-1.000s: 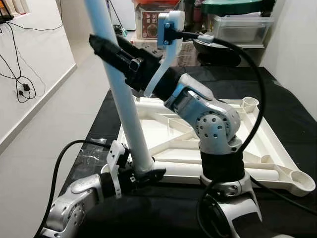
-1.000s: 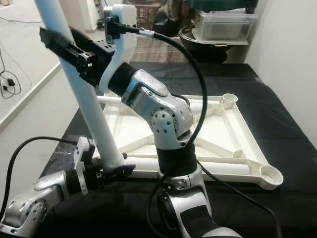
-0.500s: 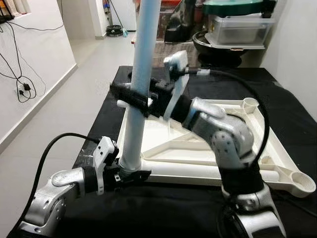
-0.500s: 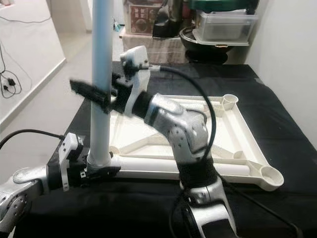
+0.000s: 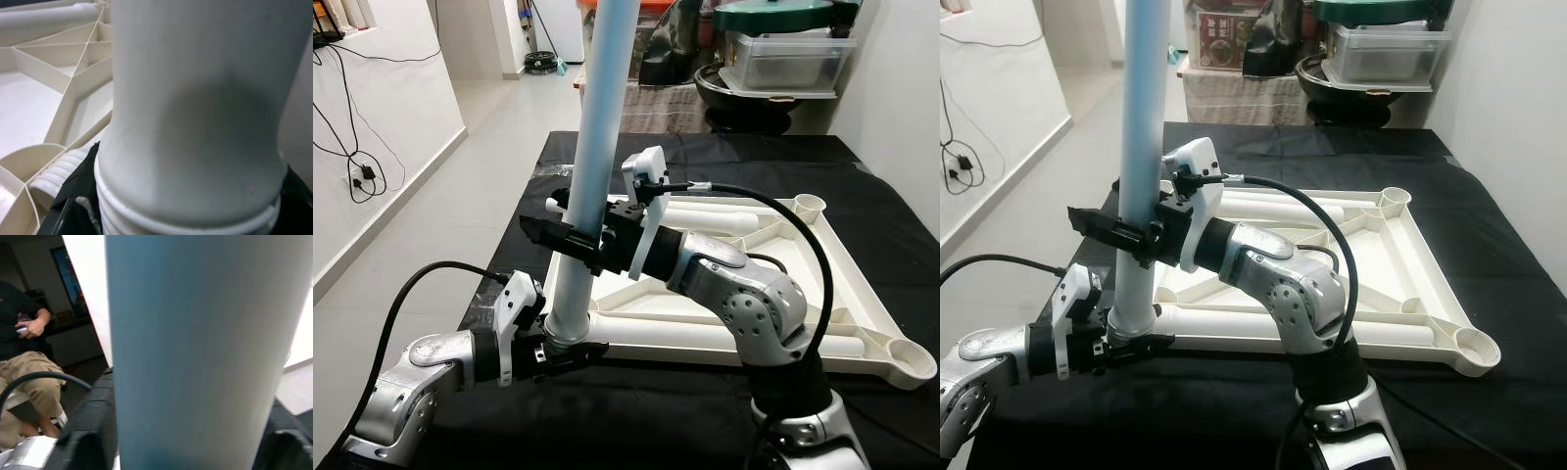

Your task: Building children table

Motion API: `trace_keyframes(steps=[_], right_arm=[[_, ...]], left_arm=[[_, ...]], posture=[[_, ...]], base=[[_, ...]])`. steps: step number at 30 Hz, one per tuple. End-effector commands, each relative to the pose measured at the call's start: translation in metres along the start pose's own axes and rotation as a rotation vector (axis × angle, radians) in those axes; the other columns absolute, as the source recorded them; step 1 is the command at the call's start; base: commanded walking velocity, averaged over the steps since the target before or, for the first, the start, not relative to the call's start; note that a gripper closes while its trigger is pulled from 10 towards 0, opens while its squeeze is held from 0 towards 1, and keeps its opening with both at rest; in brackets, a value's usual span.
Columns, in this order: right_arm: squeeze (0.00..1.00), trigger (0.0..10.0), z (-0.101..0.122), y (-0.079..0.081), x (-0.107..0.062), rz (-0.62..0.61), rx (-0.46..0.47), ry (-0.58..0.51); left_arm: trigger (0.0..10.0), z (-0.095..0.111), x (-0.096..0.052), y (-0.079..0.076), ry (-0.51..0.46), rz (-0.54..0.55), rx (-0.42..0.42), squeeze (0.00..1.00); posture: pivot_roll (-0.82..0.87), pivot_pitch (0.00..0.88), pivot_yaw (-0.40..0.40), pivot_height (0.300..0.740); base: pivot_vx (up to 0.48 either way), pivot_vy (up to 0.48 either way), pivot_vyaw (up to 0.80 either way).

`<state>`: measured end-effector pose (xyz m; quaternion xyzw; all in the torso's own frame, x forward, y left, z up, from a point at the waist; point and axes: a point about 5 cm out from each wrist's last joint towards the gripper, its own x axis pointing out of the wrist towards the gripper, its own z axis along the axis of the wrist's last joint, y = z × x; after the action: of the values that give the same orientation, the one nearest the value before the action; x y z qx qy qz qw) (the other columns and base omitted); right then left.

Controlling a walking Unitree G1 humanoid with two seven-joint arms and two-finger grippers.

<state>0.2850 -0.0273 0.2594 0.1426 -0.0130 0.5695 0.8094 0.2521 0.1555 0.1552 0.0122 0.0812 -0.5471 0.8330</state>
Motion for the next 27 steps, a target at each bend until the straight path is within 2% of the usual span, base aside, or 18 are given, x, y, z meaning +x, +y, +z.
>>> trace_keyframes(steps=[1, 9, 12, 16, 17, 21, 23, 24, 27], right_arm=[[0.0, 0.0, 0.001, 0.005, 0.001, 0.018, 0.015, -0.019], [0.0, 0.0, 0.002, 0.008, 0.004, 0.012, 0.067, -0.068], [0.0, 0.0, -0.001, 0.01, 0.005, 0.011, 0.109, -0.079], [0.0, 0.0, -0.003, 0.01, 0.004, -0.004, 0.12, -0.081], [0.0, 0.0, -0.004, 0.009, 0.004, -0.011, 0.121, -0.083], [0.0, 0.0, -0.001, 0.003, 0.001, -0.057, 0.106, -0.109], [0.0, 0.0, 0.012, -0.016, -0.008, -0.148, 0.059, -0.145], [0.0, 0.0, 0.012, -0.016, -0.008, -0.148, 0.059, -0.145], [0.0, 0.0, 0.022, -0.029, -0.017, -0.203, 0.011, -0.16]], left_arm=[[10.0, 0.001, 0.0, 0.0, 0.011, -0.018, 0.021, 0.0], [10.0, -0.001, 0.0, 0.001, 0.033, -0.036, 0.031, 0.0], [10.0, -0.002, -0.001, 0.003, 0.06, -0.053, 0.077, 0.0], [10.0, -0.002, -0.001, 0.007, 0.064, -0.038, 0.115, 0.0], [10.0, -0.001, -0.001, 0.008, 0.061, -0.027, 0.13, 1.0], [10.0, 0.005, -0.001, 0.016, 0.015, 0.049, 0.156, 1.0], [10.0, 0.018, -0.007, 0.013, -0.052, 0.068, 0.146, 1.0], [10.0, 0.018, -0.007, 0.013, -0.052, 0.068, 0.146, 1.0], [10.0, 0.025, -0.013, 0.008, -0.086, 0.078, 0.147, 1.0]], posture=[[-0.01, 0.0, -0.01, 0.74], [-0.01, 0.0, 0.001, 0.74], [-0.02, 0.0, 0.003, 0.74], [-0.02, 0.0, 0.007, 0.74], [-0.02, 0.0, 0.007, 0.74], [-0.02, 0.0, 0.008, 0.74], [-0.01, 0.0, 0.004, 0.74], [-0.01, 0.0, 0.004, 0.74], [-0.01, 0.0, 0.001, 0.74]], base=[[0.0, 0.0, 0.0], [0.0, 0.0, 0.0], [0.0, 0.0, 0.0], [0.0, 0.0, 0.0], [0.0, 0.0, 0.0], [0.0, 0.0, 0.0], [0.0, 0.0, 0.0], [0.0, 0.0, 0.0], [0.0, 0.0, 0.0]])
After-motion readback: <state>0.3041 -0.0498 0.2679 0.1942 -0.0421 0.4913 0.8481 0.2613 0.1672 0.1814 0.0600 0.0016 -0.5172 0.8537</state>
